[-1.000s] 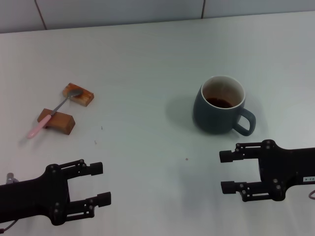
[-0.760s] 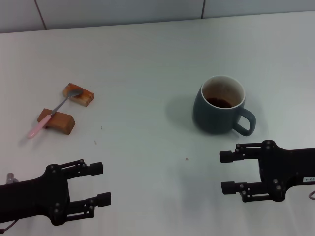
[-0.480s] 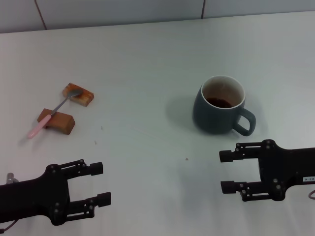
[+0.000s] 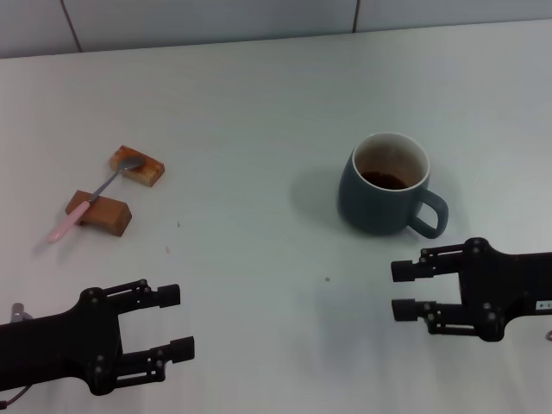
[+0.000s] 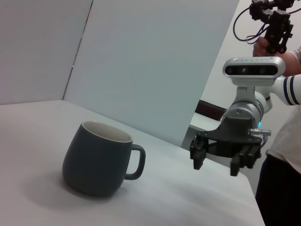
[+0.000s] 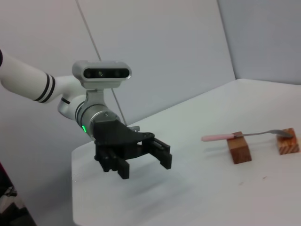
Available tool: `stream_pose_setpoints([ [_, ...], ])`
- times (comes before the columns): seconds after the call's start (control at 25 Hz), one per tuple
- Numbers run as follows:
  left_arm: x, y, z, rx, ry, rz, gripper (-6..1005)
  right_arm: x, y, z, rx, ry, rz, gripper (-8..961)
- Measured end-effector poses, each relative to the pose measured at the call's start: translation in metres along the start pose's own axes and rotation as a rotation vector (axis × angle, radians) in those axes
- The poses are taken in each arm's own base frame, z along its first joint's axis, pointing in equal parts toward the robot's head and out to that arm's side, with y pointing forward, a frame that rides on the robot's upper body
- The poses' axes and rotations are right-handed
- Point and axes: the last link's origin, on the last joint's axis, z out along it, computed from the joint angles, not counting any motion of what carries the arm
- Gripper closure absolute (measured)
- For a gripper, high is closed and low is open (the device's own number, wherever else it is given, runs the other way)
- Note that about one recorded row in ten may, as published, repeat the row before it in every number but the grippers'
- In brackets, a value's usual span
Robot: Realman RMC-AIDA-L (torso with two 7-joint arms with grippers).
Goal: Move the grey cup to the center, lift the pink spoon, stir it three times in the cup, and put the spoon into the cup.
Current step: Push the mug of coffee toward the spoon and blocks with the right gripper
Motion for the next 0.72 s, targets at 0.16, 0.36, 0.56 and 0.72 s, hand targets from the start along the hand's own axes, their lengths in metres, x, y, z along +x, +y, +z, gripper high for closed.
stream_pose_setpoints([
  [0.16,-0.0001,-0.0003,0.0,0.002,-0.001,0.0,260,-0.0015,-0.0021,-0.004,0.023,-0.015,-0.001,411],
  [0.36,-0.0001,-0.0004,0.0,0.002,-0.001,0.0,261,-0.0034,-0.004,-0.007,0.042,-0.032,-0.001,584],
  [0.56,0.0003,-0.0011,0.0008,0.002,-0.002,0.001,261,-0.0043,-0.0034,-0.0058,0.03,-0.029,-0.007,793],
  [0.72,0.0006,-0.0015,0.0009,0.002,-0.003,0.003,260,-0.0061,-0.0029,-0.008,0.031,-0.032,-0.02,896],
])
